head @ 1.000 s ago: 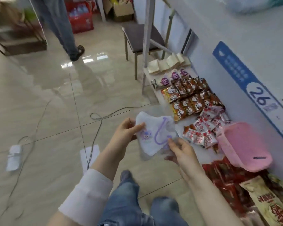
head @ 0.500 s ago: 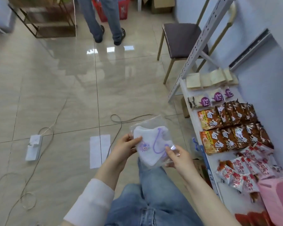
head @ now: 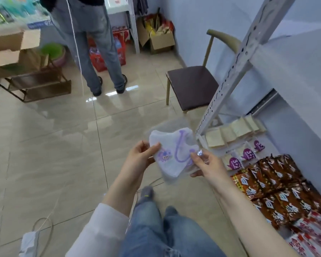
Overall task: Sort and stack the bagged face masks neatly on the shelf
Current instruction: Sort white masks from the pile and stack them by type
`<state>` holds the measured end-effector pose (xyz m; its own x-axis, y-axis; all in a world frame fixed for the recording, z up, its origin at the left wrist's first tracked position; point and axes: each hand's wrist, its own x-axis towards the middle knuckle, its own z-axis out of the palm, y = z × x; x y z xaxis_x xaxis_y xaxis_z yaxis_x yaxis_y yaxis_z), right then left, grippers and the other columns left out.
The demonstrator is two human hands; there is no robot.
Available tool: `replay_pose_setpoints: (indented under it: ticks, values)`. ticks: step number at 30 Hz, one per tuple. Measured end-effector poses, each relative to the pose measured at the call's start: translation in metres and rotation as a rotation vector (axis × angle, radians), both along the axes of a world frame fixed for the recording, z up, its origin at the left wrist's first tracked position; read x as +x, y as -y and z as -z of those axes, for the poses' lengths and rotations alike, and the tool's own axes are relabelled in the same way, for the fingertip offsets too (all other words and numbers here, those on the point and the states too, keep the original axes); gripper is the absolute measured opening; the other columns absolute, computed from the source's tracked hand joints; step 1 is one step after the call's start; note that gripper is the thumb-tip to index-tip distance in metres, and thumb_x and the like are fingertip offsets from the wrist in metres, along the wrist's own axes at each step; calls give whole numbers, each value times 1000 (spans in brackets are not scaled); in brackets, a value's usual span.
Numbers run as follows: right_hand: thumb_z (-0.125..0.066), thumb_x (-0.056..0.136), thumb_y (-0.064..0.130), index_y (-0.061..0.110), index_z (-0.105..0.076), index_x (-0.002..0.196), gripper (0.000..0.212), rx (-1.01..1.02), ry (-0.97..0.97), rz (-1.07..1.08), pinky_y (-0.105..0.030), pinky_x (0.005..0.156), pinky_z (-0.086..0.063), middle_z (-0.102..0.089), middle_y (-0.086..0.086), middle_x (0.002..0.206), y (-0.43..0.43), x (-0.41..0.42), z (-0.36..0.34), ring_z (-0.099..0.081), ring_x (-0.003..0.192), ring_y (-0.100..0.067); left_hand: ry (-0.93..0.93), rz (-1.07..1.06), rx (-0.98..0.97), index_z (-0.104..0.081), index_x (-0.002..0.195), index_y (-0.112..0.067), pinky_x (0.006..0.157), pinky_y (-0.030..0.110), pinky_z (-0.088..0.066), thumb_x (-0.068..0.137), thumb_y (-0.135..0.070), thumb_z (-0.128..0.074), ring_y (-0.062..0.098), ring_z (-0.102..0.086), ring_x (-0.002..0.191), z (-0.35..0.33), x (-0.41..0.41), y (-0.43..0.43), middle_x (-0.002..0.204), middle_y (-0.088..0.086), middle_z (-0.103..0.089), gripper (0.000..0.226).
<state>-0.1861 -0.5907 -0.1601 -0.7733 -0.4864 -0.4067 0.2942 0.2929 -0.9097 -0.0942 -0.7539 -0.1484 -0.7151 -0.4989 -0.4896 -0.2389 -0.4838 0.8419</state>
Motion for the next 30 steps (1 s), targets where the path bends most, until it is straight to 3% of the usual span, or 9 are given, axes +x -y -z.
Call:
replay_pose_setpoints:
  ticks: [4, 7, 9, 13, 16, 19, 22, 26, 30]
  values:
    - [-57, 90, 21, 18, -60, 81, 10, -1, -132, 151, -14, 48, -47, -65, -5, 73, 15, -47, -38, -63, 55, -1, -100, 167, -77, -54, 93, -2, 81, 35, -55, 87, -12, -61, 25, -65, 82, -34, -71, 27, 94, 19, -62, 14]
    - [-57, 85, 35, 19, -62, 93, 19, 6, -209, 304, -20, 53, -52, -66, -6, 82, 14, -74, -70, -65, 62, -8, -209, 321, -100, -56, 107, 7, 77, 35, -52, 86, -13, -62, 24, -64, 81, -65, -125, 36, 92, 16, -66, 30]
    - [-57, 80, 42, 17, -63, 96, 30, 34, -256, 423, -20, 56, -52, -68, -1, 79, 9, -84, -90, -66, 64, -11, -277, 446, -117, -58, 100, 4, 74, 33, -48, 86, -13, -62, 21, -64, 77, -85, -158, 36, 84, 10, -68, 23]
    - [-57, 80, 41, 21, -65, 90, 24, 29, -347, 669, -19, 62, -52, -69, 4, 74, -8, -85, -118, -67, 73, -12, -405, 687, -93, -60, 83, -9, 55, 15, -49, 83, -12, -62, 9, -64, 61, -116, -206, 14, 72, 2, -68, 3]
    - [-55, 76, 44, 14, -64, 86, 33, 66, -363, 820, -23, 67, -55, -69, 7, 73, -31, -75, -130, -67, 70, -11, -446, 851, -71, -62, 87, -8, 60, 18, -52, 77, -17, -63, 10, -66, 66, -129, -230, -17, 71, -1, -69, 13]
    - [-54, 71, 53, 21, -64, 84, 36, 154, -361, 982, -29, 79, -51, -71, 6, 80, -62, -63, -138, -67, 72, -13, -462, 1008, -45, -58, 79, -12, 59, 16, -51, 85, -8, -60, 7, -63, 60, -134, -246, -61, 60, -6, -64, 7]
    - [-52, 66, 59, 25, -63, 85, 41, 190, -348, 1091, -16, 63, -50, -69, 2, 85, -94, -50, -146, -64, 64, -7, -462, 1116, -56, -53, 70, -13, 57, 16, -49, 88, -5, -58, 7, -59, 56, -140, -255, -108, 52, -9, -58, 20]
    - [-56, 69, 51, 27, -61, 94, 34, 130, -312, 1202, -31, 74, -50, -70, 8, 84, -134, -40, -154, -68, 60, -20, -495, 1231, -107, -61, 88, -2, 75, 30, -53, 85, -14, -63, 20, -65, 73, -141, -266, -166, 73, 5, -69, 13]
    - [-53, 69, 51, 38, -56, 91, 26, 106, -306, 1217, -26, 74, -49, -68, 11, 89, -184, -41, -161, -69, 64, -18, -474, 1242, -154, -59, 101, 7, 86, 40, -53, 86, -16, -64, 28, -66, 85, -143, -277, -222, 97, 26, -67, 28]
